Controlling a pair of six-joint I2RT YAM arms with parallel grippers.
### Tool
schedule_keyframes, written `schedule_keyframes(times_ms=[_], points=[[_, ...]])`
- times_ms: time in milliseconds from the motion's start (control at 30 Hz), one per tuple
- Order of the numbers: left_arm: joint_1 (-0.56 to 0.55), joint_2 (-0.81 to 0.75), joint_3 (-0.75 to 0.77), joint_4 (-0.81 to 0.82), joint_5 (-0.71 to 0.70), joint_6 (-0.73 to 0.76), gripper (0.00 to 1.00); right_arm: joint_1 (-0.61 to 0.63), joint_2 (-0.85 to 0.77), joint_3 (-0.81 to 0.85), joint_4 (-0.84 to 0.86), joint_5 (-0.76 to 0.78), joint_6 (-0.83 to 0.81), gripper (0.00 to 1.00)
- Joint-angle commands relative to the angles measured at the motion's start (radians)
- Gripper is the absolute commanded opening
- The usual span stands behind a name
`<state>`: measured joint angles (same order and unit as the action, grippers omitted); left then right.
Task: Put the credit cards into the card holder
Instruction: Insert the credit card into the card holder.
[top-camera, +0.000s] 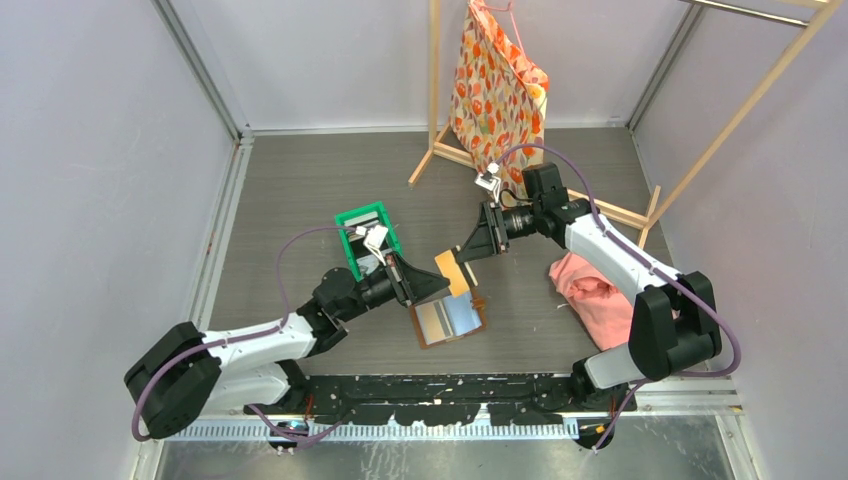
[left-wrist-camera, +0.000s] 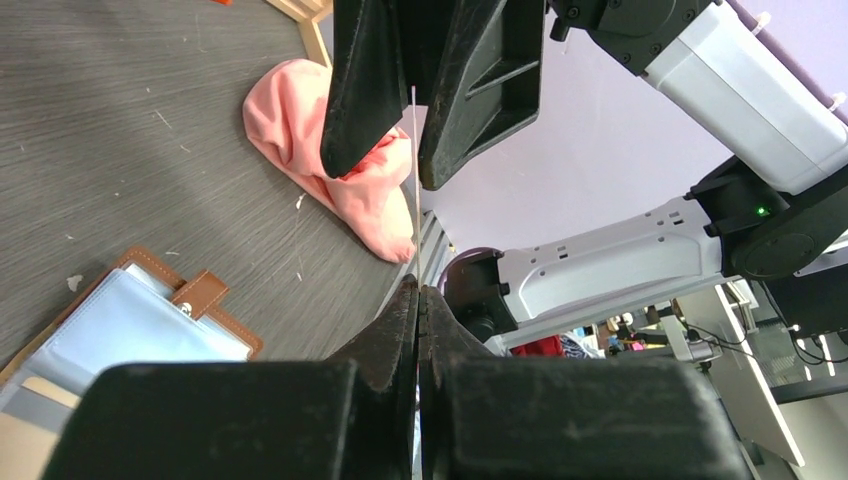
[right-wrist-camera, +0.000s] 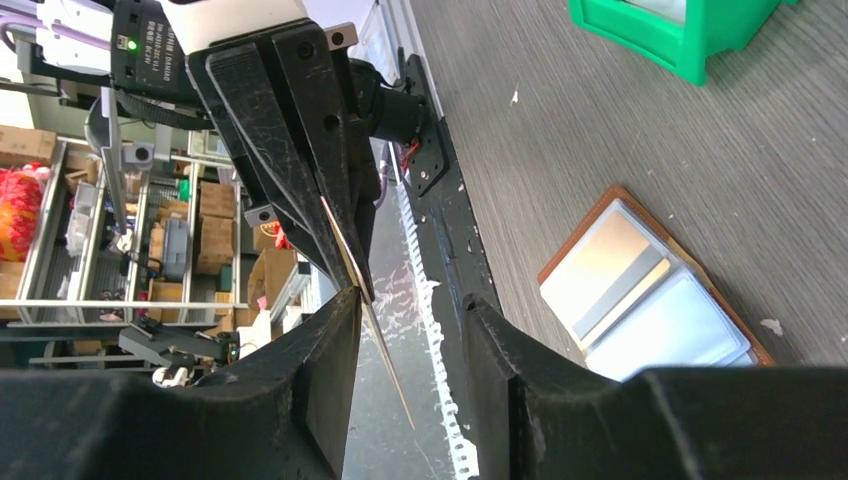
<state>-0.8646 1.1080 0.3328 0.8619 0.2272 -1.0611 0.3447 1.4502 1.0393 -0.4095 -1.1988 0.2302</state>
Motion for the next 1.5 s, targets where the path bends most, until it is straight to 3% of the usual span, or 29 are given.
schedule_keyframes(times_ms=[0,267,600,667,733,833,900,1000,1067,1300,1467], points=[[-0.004,-0.004,0.028,0.034,-0.016,0.020,0.01,-0.004,-0.032,0.000,0.074,-0.056,0.060,0.46],[-0.004,0.055,0.039,0.064,0.012,0.005,0.00,-0.004,-0.030,0.005,0.074,-0.099,0.066,0.39],[-0.004,0.045,0.030,0.059,0.009,0.003,0.00,-0.003,-0.013,0.011,0.037,-0.096,0.037,0.02],[-0.004,0.038,0.022,0.053,0.002,0.003,0.01,-0.004,-0.017,0.010,0.008,-0.083,0.004,0.01],[-0.004,0.002,0.003,0.019,-0.016,0.001,0.15,-0.003,-0.025,-0.014,0.009,-0.059,0.002,0.01],[-0.004,-0.117,-0.043,-0.115,-0.065,0.021,0.43,-0.006,-0.041,-0.102,0.136,0.016,0.115,0.01],[-0.004,-0.219,-0.052,-0.284,-0.108,0.041,0.51,-0.012,-0.055,-0.194,0.292,0.083,0.229,0.01],[-0.004,-0.354,-0.055,-0.538,-0.159,0.048,0.52,-0.012,-0.092,-0.341,0.486,0.211,0.340,0.01],[-0.003,-0.416,-0.088,-0.595,-0.175,0.026,0.52,-0.011,-0.093,-0.415,0.636,0.257,0.431,0.01],[-0.004,-0.476,-0.168,-0.627,-0.200,-0.070,0.53,0.053,-0.056,-0.492,0.728,0.388,0.424,0.01],[-0.008,-0.399,-0.211,-0.496,-0.207,-0.138,0.54,0.070,-0.028,-0.519,0.826,0.460,0.448,0.01]])
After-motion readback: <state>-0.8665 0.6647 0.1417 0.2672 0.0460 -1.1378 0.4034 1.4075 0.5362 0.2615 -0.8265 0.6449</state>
